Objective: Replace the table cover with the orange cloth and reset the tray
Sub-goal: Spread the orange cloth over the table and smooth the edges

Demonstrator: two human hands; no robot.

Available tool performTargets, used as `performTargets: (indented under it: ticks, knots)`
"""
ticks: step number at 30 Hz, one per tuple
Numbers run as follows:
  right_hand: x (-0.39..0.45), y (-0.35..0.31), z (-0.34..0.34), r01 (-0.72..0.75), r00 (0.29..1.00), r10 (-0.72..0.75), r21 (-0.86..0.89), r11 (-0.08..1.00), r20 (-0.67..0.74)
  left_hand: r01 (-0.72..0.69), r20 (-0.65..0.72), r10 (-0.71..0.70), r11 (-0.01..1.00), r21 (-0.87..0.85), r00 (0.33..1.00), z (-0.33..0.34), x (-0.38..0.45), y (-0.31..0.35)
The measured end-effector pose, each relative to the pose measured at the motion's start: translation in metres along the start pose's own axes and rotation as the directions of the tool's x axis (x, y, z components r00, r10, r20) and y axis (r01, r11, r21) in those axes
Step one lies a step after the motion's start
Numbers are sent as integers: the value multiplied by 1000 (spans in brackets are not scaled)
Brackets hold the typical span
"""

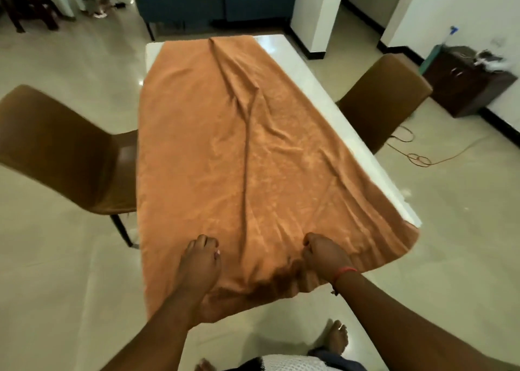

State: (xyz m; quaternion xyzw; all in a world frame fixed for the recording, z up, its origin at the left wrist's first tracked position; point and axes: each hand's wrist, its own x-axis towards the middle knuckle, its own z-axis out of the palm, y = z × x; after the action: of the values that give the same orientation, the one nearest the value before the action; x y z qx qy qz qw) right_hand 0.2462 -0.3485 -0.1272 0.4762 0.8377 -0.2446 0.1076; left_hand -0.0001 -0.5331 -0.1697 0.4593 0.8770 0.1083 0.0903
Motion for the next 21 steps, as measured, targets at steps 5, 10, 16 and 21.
performTargets:
  ticks: [5,10,16,21]
  knots:
    - [41,123,-62,-51,966,34,-60,997,-258,-110,61,109,994,9,992,35,26,120]
    - [63,211,-89,-176,974,148,-164,970,-169,-142,180,121,984,109,976,60,50,245]
    - [86,262,-100,-212,974,224,316,925,-5,-108,303,118,993,-52,946,79,74,350]
    - [96,266,-124,-151,981,43,601,784,190,316,422,-100,819,-479,901,79,102,425]
